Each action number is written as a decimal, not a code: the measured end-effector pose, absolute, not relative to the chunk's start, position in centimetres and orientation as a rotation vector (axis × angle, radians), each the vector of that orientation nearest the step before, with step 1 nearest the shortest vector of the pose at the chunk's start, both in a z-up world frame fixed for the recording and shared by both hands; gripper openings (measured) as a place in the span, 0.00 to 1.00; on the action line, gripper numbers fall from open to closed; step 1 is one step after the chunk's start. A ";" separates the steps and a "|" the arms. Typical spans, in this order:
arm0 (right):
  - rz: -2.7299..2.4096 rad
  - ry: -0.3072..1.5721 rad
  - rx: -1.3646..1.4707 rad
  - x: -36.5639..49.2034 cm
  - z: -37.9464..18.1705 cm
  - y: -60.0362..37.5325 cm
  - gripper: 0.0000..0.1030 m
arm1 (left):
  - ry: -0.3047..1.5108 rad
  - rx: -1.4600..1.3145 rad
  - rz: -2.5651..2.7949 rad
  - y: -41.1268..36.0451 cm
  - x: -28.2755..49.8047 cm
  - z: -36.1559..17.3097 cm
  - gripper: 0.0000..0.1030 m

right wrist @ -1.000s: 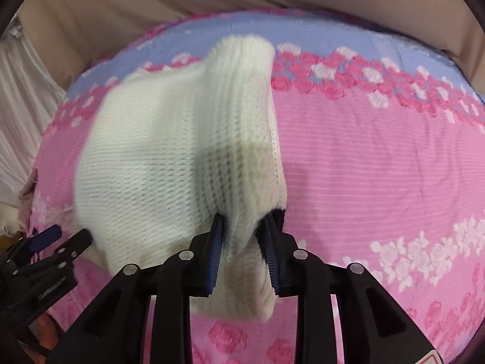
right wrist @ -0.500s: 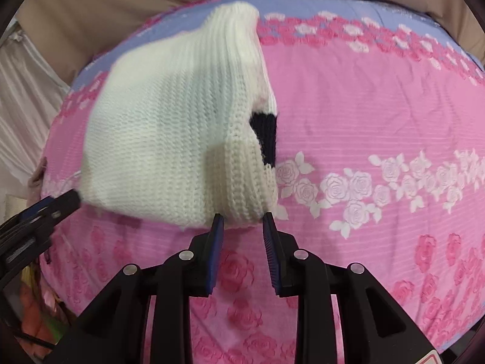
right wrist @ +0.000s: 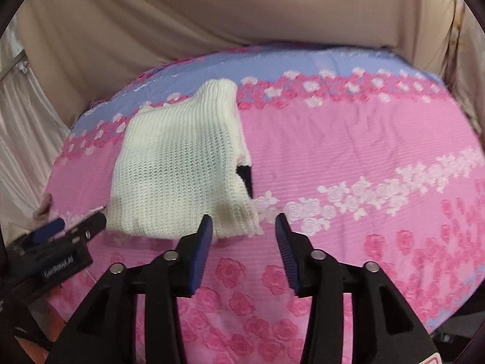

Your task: Fold small clothes

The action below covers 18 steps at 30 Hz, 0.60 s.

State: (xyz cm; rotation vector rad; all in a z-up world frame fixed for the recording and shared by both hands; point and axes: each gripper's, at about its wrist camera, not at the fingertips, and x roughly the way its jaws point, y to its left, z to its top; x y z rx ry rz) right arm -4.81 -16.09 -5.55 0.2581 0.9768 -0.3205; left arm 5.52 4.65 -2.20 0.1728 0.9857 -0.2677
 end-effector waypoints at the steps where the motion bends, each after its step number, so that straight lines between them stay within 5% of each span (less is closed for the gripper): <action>1: -0.339 0.971 0.260 -5.0 -5.4 -16.1 0.50 | 0.978 0.167 -0.275 4.4 5.5 -2.1 0.87; 18: -0.310 1.017 0.242 -3.4 -6.5 -14.7 0.52 | 0.949 0.213 -0.277 2.5 6.7 -2.1 0.89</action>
